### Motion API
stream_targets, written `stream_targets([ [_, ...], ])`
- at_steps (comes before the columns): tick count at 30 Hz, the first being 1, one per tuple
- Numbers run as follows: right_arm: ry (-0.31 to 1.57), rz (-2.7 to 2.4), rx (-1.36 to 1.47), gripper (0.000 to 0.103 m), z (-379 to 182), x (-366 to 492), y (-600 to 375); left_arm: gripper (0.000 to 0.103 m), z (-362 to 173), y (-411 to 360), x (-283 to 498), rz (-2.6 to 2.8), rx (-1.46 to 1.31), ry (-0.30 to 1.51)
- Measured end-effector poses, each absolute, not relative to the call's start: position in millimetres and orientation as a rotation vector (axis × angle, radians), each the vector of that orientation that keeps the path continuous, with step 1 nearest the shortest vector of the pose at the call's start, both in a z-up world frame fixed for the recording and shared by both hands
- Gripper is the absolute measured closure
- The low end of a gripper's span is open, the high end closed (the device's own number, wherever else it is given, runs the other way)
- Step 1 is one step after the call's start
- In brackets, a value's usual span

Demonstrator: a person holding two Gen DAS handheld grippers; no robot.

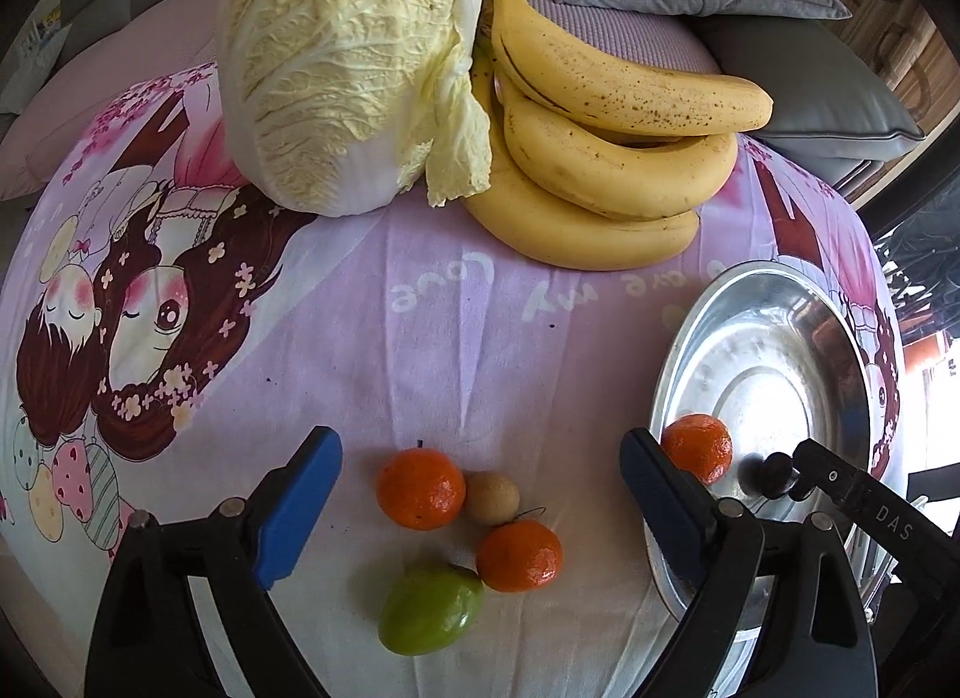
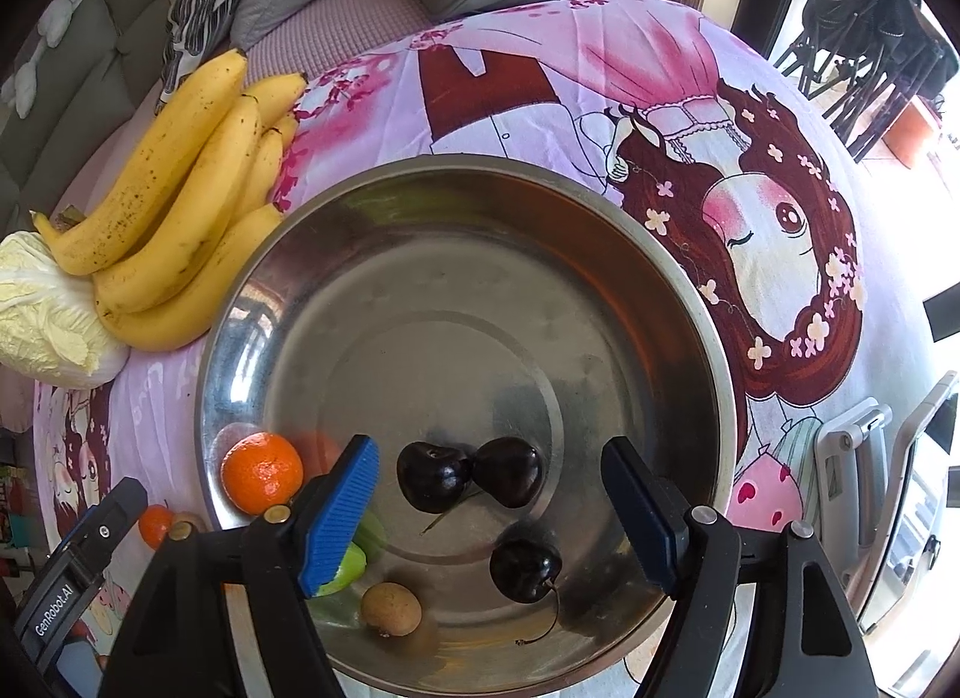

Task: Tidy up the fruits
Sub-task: 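Move both open tools back to the fruit cluster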

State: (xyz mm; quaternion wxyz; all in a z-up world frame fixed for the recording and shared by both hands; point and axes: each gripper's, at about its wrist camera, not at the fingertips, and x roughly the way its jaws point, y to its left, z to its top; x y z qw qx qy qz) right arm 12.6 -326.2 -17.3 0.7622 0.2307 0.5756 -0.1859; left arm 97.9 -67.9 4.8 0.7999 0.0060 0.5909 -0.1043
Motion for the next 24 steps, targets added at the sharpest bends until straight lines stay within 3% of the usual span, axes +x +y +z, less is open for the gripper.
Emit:
stream_targets([
  [13,1.227,-0.344,0.466,0.023,-7,25,-301,0.009,6,8,101,-0.145,-0.055,1.296],
  [24,1.185,-0.105,0.415,0.023,17,41,-224,0.009,17,76,95,-0.088,-0.169,1.290],
])
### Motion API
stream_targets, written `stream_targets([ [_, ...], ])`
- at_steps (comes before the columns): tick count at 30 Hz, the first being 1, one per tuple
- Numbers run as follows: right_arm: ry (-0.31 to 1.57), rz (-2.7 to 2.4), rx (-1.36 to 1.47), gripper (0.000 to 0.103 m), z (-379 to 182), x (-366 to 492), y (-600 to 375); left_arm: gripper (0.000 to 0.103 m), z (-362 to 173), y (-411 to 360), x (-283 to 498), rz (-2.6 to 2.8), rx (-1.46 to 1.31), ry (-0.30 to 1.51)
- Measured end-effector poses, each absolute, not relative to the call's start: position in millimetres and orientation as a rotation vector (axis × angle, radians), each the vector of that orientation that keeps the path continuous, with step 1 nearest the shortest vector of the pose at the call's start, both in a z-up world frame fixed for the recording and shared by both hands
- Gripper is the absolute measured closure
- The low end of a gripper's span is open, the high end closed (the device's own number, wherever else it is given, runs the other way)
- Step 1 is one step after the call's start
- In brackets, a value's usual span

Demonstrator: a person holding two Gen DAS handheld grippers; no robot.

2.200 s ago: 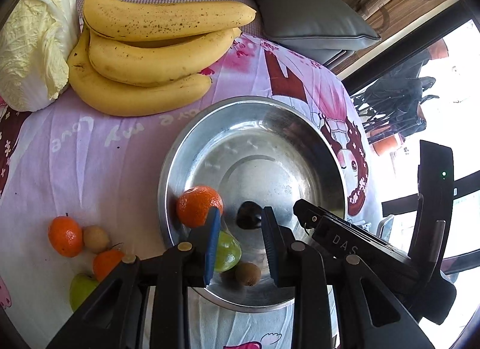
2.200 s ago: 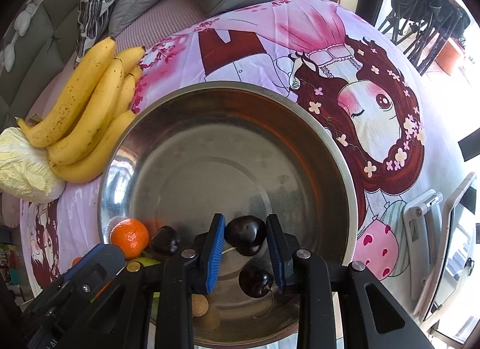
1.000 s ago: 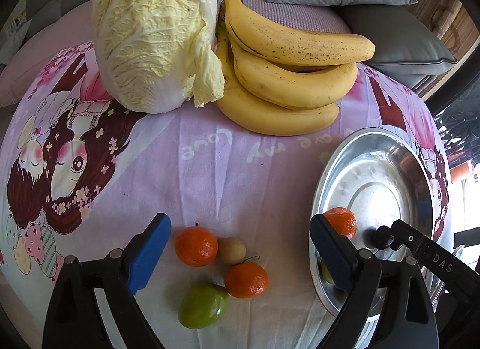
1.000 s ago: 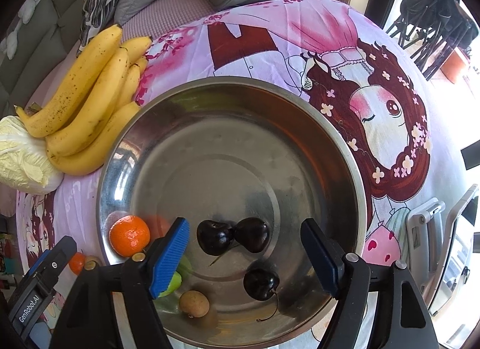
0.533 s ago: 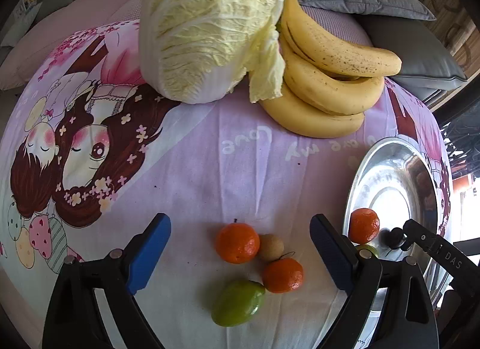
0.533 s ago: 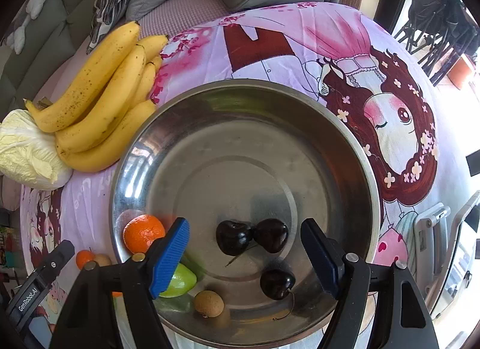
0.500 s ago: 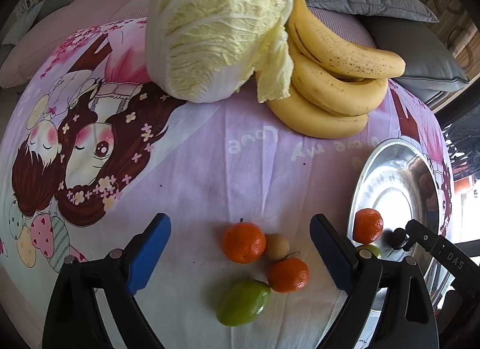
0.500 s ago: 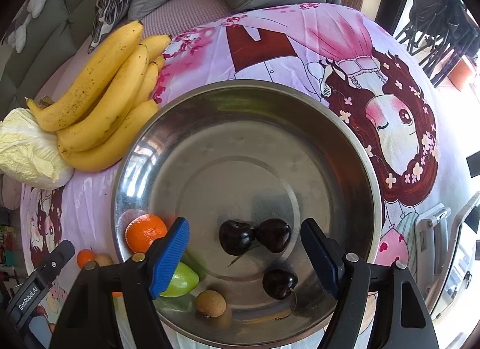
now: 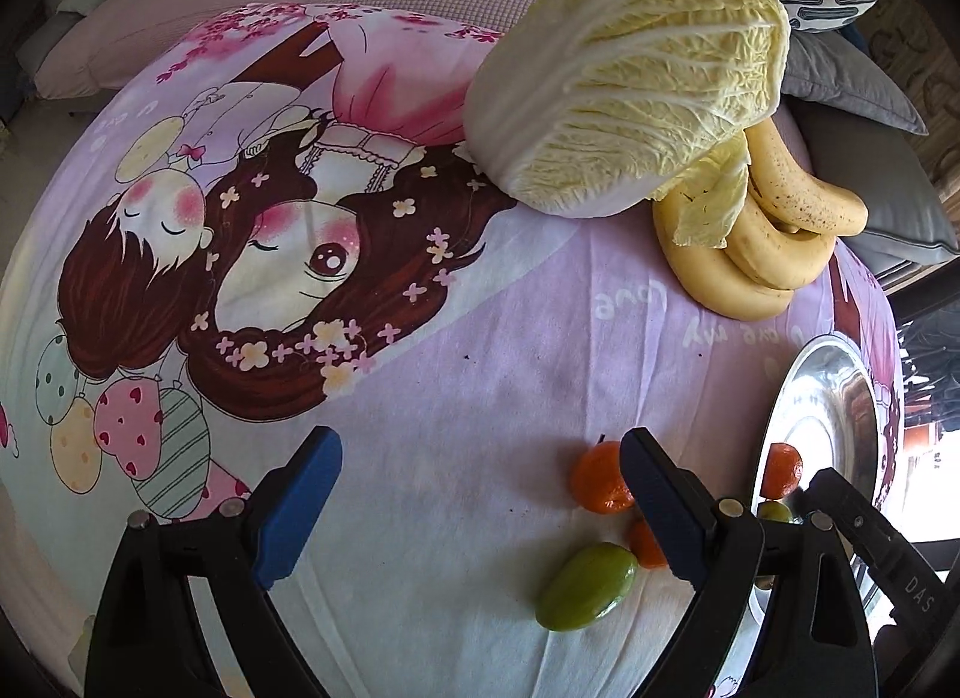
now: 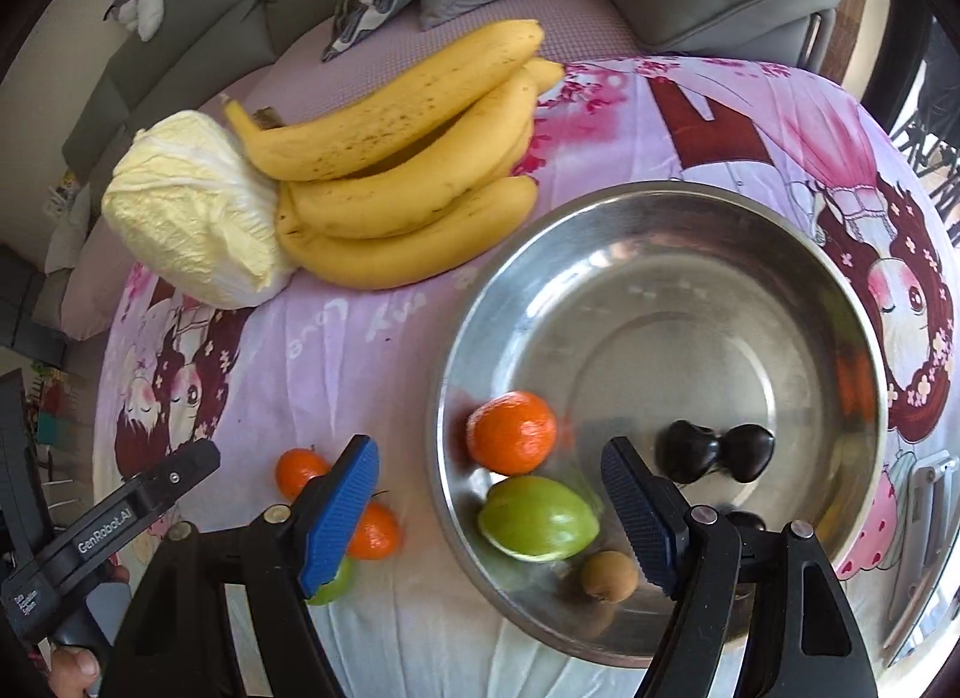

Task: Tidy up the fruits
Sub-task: 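Move both open tools back to the fruit cluster, then grasp a tangerine with the left tool while the right tool grasps another tangerine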

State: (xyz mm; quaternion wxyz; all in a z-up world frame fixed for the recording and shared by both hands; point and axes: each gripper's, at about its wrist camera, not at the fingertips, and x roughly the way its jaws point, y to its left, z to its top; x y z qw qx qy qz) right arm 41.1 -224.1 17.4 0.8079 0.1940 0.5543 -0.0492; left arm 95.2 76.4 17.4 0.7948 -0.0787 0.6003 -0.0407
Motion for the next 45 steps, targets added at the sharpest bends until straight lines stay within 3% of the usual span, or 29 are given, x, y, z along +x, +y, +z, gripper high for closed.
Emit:
stream_targets([
  [21,1.304,0.044,0.267,0.024,-10,53,-135,0.009,9,93,77,-0.115,-0.313,1.385],
  [25,1.313,0.026,0.261,0.034,-16,53,-135,0.009,5,89,78,-0.137,-0.338,1.401],
  [29,1.339,0.017,0.286,0.051,-23,53,-140,0.009,-5,74,84,-0.172,-0.362,1.415],
  [32,1.350,0.021,0.285,0.053,-27,54,-139,0.010,-8,66,86,-0.216,-0.376,1.424],
  [36,1.360,0.030,0.290,0.061,-30,54,-137,0.016,-10,48,89,-0.271,-0.360,1.421],
  [40,1.364,0.034,0.290,0.062,-31,54,-136,0.029,-19,32,92,-0.315,-0.361,1.450],
  [44,1.364,0.036,0.300,0.062,-32,55,-137,0.034,-28,20,96,-0.328,-0.366,1.467],
  [45,1.364,0.036,0.299,0.062,-32,54,-137,0.041,-31,17,98,-0.331,-0.373,1.473],
])
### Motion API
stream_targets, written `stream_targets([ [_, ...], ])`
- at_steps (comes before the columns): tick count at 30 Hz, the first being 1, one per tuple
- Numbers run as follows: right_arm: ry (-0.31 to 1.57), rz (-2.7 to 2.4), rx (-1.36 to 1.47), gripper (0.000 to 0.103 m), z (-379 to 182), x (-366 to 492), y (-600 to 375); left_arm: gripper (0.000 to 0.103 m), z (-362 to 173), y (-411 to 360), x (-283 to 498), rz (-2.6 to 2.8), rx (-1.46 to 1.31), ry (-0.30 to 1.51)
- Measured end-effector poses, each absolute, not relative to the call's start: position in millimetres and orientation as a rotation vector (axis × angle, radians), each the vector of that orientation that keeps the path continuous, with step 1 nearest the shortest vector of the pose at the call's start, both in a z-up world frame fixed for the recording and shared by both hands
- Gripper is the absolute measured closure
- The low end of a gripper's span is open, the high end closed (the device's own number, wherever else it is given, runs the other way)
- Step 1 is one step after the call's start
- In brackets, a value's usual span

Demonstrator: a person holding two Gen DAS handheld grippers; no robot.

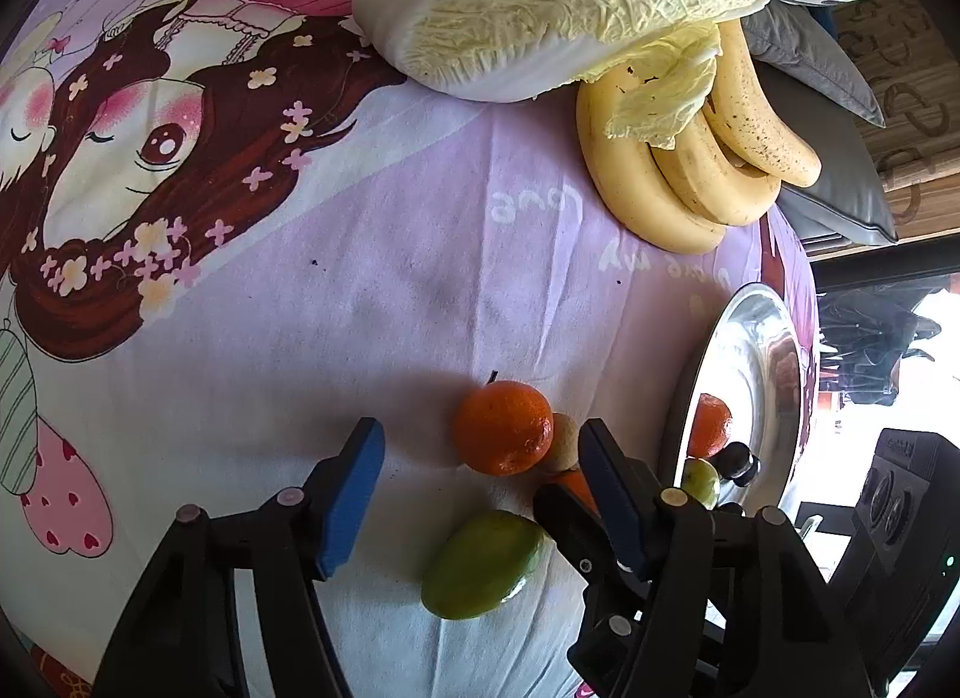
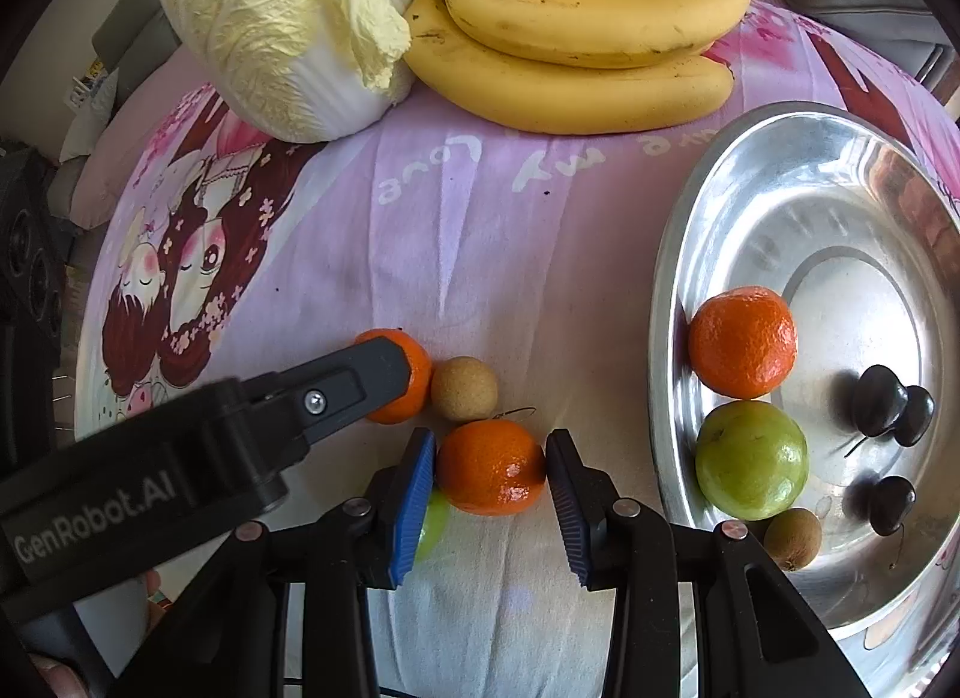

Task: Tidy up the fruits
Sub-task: 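Grasp a tangerine with the left tool while the right tool grasps another tangerine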

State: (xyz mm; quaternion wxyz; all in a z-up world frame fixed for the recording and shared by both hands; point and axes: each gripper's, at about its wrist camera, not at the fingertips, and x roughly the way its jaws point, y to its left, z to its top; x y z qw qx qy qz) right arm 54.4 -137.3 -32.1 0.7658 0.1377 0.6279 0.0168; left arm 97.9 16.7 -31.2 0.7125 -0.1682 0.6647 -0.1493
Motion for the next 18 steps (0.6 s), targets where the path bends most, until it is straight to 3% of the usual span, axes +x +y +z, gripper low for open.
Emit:
stream_targets([
  [4,1.365,0.037,0.300,0.062,-32,55,-138,0.050,-43,9,102,-0.341,-0.405,1.493],
  [7,1.367,0.037,0.299,0.062,-33,55,-139,0.066,-45,4,103,-0.360,-0.433,1.491],
  [18,1.381,0.035,0.293,0.062,-38,56,-138,0.066,-43,14,97,-0.311,-0.449,1.489],
])
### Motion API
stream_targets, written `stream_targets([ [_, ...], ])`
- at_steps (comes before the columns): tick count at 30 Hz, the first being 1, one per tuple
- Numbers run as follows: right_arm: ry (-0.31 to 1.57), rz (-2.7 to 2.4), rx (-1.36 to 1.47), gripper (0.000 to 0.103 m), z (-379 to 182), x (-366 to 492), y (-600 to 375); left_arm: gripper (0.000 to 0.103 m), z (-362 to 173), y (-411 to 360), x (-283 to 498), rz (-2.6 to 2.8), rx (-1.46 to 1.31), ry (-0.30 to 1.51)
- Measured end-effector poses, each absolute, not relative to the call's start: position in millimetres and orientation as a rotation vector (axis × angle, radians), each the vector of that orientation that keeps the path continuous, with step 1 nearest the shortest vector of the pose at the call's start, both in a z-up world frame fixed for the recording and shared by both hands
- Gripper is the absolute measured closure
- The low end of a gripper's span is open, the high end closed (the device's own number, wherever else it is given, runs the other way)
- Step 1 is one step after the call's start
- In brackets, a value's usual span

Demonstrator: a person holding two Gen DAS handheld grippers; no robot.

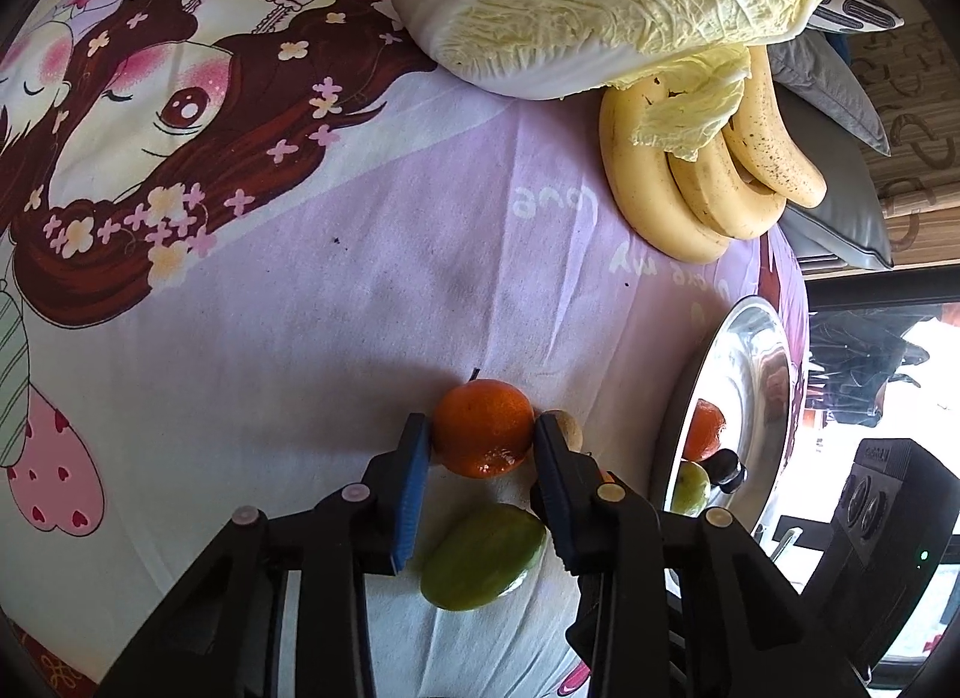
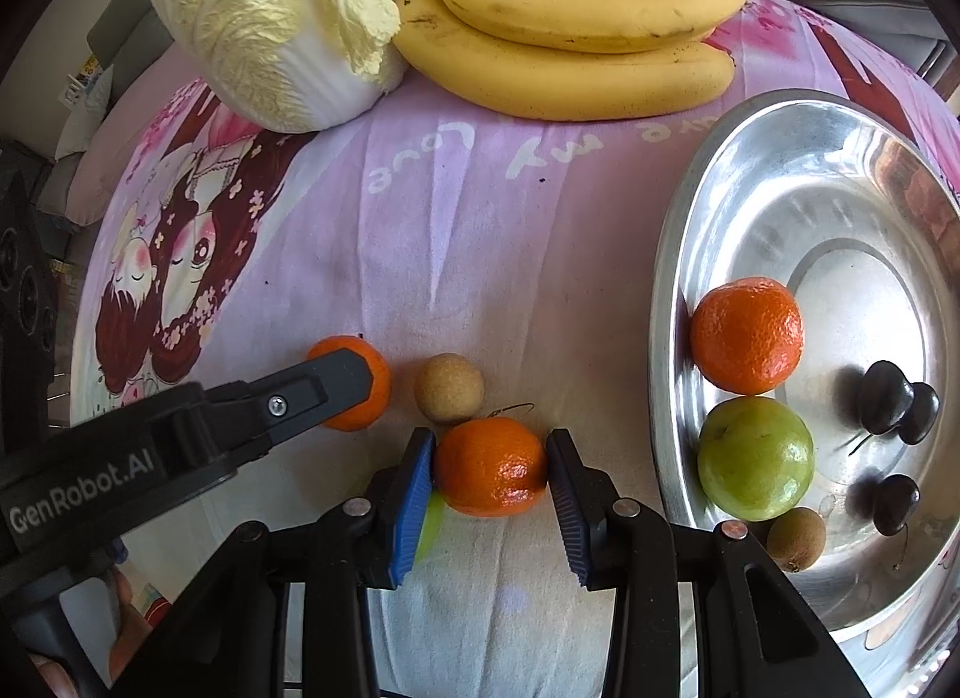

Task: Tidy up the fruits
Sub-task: 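Grasp a tangerine with the left tool while the right tool grasps another tangerine, then carry both tangerines over the steel bowl and open both tools to drop them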

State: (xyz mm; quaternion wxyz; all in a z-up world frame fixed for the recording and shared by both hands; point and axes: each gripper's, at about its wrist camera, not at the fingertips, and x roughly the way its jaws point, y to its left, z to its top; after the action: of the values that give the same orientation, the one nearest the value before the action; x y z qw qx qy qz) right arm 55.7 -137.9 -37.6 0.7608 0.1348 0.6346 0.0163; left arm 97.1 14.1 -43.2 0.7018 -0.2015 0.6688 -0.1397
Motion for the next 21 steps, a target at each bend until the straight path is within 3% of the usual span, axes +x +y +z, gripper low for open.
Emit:
stream_targets([
  [21,1.254,0.025,0.325,0.063,6,44,-155,0.066,-5,24,86,-0.342,-0.439,1.392],
])
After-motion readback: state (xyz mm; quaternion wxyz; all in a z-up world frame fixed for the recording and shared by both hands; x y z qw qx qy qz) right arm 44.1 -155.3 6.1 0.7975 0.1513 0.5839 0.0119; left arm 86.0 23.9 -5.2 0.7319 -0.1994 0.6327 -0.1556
